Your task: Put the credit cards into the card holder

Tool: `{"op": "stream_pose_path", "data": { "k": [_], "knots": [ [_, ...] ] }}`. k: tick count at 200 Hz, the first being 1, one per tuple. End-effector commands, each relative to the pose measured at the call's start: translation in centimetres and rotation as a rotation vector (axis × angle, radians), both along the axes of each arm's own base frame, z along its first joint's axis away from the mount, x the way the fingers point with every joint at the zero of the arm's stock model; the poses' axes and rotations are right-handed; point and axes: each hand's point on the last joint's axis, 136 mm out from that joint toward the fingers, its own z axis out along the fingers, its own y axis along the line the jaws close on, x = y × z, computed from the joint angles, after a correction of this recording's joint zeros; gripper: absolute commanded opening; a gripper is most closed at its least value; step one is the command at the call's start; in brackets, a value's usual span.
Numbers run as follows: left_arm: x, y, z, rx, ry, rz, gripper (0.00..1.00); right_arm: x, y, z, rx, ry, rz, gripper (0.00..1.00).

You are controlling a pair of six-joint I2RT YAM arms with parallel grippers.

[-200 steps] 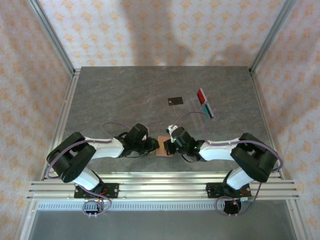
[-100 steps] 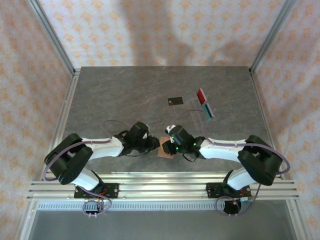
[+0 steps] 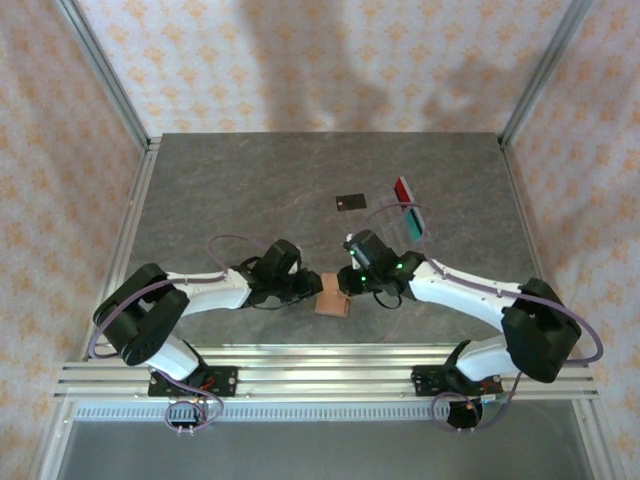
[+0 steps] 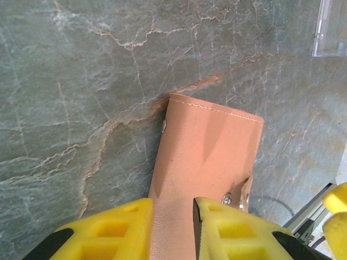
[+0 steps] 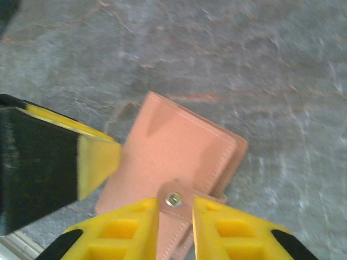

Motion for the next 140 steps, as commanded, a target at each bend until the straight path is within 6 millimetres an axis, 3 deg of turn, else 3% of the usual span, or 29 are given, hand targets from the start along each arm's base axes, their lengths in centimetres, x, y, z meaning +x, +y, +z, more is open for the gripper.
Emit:
{"op": "stream_pose_path", "data": {
  "k": [1,20,53,105,140],
  "knots": [
    [-0.4,0.0,-0.6,0.055,0.003,-0.033,0.27,-1.8,-1.5,-0.3,-0.03,0.131,-0.057,0.24],
    [-0.5,0.0,-0.9,0.062,0.007,-0.038,0.27,-2.0,-1.9,-0.8,-0.066,0.168,-0.082,0.29],
    [-0.8,-0.5,-1.0,0.057,0.009,-0.056,0.27,-1.7,-1.6,-1.7,-0.052,0.205,-0.102,0.25],
    [-0.4,-2.7,1.0,0.021,-0.024,-0.109,0.27,-1.6,-1.5,-2.3,0.046,0.243,-0.12,0.22],
    [0.2,-4.5,2.0,-0.008,-0.033,-0.123,0.27,-1.5,-2.5,-2.0,0.081,0.233,-0.151,0.26]
  ]
}}
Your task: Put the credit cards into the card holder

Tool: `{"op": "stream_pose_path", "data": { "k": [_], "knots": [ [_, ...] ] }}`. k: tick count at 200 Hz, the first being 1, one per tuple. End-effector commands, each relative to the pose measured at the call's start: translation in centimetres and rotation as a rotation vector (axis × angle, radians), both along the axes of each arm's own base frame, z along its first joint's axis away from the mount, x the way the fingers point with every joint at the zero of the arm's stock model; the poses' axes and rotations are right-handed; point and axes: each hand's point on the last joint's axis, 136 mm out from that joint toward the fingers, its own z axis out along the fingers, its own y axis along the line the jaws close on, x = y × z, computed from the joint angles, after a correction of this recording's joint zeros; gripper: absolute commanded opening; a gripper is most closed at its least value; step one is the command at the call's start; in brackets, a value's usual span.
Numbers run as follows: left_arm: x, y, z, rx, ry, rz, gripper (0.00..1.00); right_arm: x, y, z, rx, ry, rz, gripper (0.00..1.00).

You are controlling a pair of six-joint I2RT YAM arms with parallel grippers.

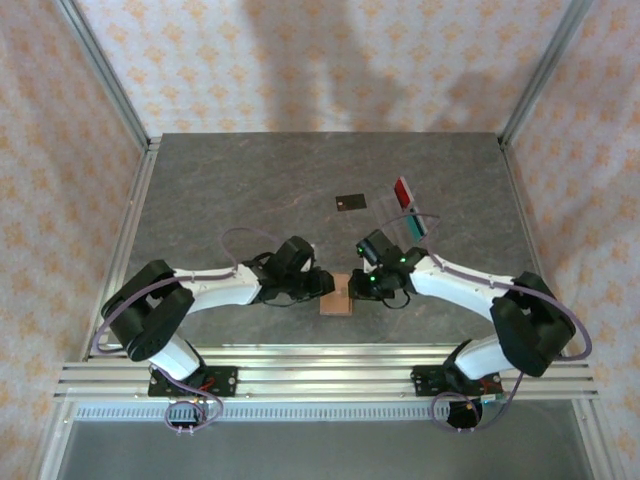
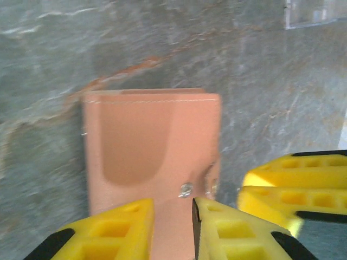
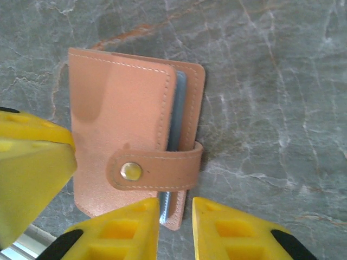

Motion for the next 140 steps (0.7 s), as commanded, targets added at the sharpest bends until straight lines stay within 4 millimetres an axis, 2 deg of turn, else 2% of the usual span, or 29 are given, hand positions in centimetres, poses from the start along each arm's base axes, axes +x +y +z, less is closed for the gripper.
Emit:
{"op": "stream_pose_path", "data": {
  "k": [1,30,56,87,140],
  "knots": [
    [0.1,-1.2,0.3,-0.001,0.003,-0.031,0.27,0.2,-0.2,1.0,0.054,-0.019,-0.029,0.27],
    [0.1,-1.3,-0.2,0.026,0.014,-0.037,0.26,-0.4,-0.4,0.9,0.084,-0.004,-0.036,0.29],
    [0.2,-1.3,-0.3,0.035,0.017,-0.037,0.24,-1.1,0.3,0.7,0.147,0.022,-0.032,0.35],
    [0.3,-1.9,-0.2,0.019,0.019,-0.052,0.19,-1.9,1.4,0.6,0.242,0.066,-0.036,0.34],
    [0.2,-2.4,-0.2,0.005,0.029,-0.072,0.18,-2.8,2.1,-0.2,0.315,0.115,-0.048,0.35]
  ]
}}
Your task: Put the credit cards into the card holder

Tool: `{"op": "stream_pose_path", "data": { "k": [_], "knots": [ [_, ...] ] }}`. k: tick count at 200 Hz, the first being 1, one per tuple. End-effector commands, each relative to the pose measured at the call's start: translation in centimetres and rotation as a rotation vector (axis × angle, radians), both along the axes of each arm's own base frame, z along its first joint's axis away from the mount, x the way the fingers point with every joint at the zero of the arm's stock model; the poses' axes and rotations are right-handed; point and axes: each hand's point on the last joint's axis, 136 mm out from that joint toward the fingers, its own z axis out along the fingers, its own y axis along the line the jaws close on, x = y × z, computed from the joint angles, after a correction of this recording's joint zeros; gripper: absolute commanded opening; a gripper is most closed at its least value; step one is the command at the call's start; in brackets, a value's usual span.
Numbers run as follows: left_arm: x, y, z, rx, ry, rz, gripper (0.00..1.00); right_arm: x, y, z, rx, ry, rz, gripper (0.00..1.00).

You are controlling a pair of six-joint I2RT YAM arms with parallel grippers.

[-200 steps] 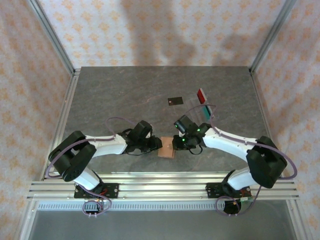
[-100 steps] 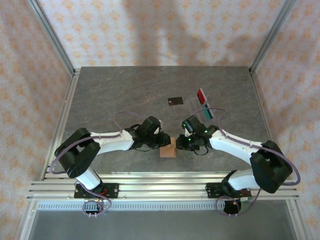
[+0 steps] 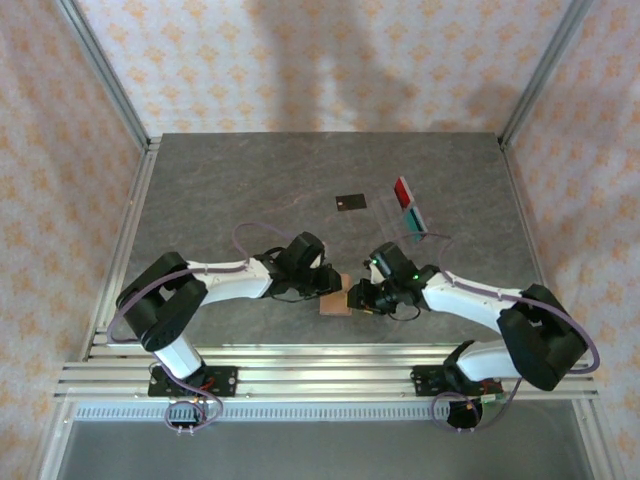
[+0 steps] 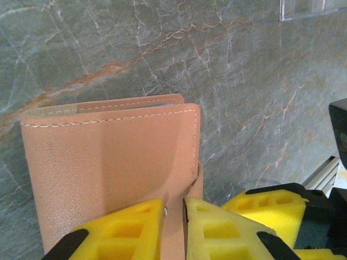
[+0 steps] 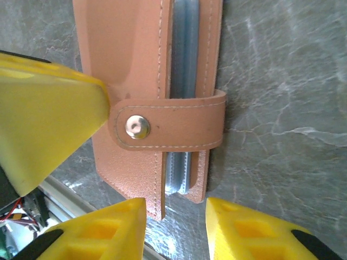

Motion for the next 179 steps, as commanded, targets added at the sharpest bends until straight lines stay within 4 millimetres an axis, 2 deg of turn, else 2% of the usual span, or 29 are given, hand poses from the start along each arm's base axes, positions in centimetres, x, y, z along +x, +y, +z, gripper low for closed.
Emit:
{"op": "stream_pose_path", "data": {
  "k": [1,28,54,97,116,140,179],
  "knots": [
    [-0.2,-0.7,0.2,-0.006,0.0,-0.036,0.18,0.1,1.1,0.7,0.087,0.009,-0.012,0.35],
    [-0.1,-0.9,0.4,-0.02,-0.004,-0.033,0.19,-0.3,1.2,0.2,0.097,0.033,-0.009,0.37],
    [0.1,-1.3,1.1,-0.05,-0.019,-0.029,0.27,-0.4,1.2,0.0,0.101,0.039,-0.007,0.36],
    [0.1,-1.4,1.6,-0.067,-0.03,-0.032,0.29,-0.4,1.2,-1.0,0.091,0.057,-0.015,0.23],
    [0.1,-1.6,1.5,-0.079,-0.022,-0.032,0.28,-0.3,1.4,-0.6,0.118,0.049,-0.018,0.24],
    [0.1,-1.7,1.7,-0.084,-0.023,-0.035,0.27,-0.4,1.7,0.9,0.175,0.037,-0.007,0.27],
    [0.1,-1.5,1.8,-0.055,-0.029,-0.044,0.27,0.4,-1.1,2.0,0.163,0.013,-0.061,0.3]
  ]
}}
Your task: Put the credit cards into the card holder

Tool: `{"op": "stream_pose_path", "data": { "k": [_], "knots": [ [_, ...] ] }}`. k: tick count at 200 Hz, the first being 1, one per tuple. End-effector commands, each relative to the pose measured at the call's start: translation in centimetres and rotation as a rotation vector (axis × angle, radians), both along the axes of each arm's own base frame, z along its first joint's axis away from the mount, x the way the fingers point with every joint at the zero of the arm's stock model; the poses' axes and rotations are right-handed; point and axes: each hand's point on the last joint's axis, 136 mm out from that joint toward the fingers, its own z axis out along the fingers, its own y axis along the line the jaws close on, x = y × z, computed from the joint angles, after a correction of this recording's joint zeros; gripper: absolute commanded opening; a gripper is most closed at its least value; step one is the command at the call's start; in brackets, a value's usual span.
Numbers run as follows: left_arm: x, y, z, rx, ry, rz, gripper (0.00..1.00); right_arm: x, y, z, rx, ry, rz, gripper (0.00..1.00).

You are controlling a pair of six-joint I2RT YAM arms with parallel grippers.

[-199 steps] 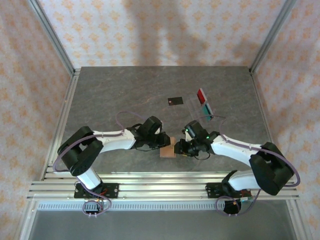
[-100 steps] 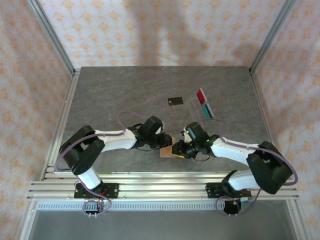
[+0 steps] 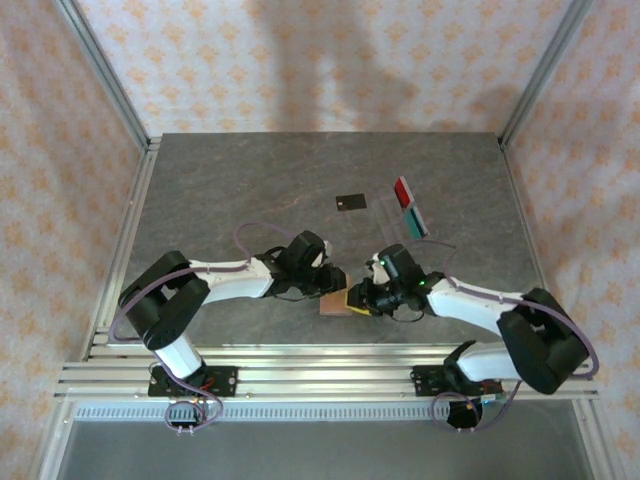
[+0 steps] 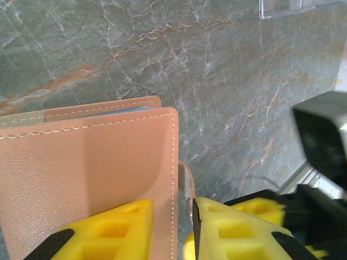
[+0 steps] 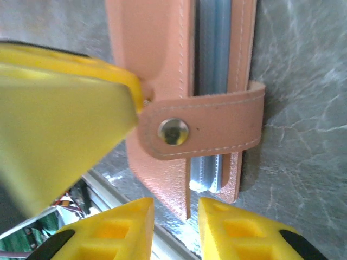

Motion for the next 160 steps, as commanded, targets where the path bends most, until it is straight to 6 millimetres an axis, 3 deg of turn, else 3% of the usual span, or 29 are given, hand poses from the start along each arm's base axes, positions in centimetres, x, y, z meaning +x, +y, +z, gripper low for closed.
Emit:
{"op": "stream_pose_path", "data": {
  "k": [1,36,90,160],
  "knots": [
    [0.0,-0.6,1.2,-0.011,-0.019,-0.024,0.27,0.1,-1.6,0.8,0.001,-0.013,-0.019,0.31],
    [-0.1,-0.7,1.2,-0.011,-0.019,-0.022,0.3,0.6,-3.3,2.0,0.014,-0.031,-0.059,0.33],
    [0.2,-1.3,1.9,-0.024,-0.027,-0.027,0.35,0.7,-4.4,1.4,-0.002,-0.021,-0.084,0.31],
    [0.0,-1.4,1.2,0.014,-0.018,-0.044,0.26,0.6,-4.7,1.3,-0.01,-0.023,-0.094,0.3]
  ]
}}
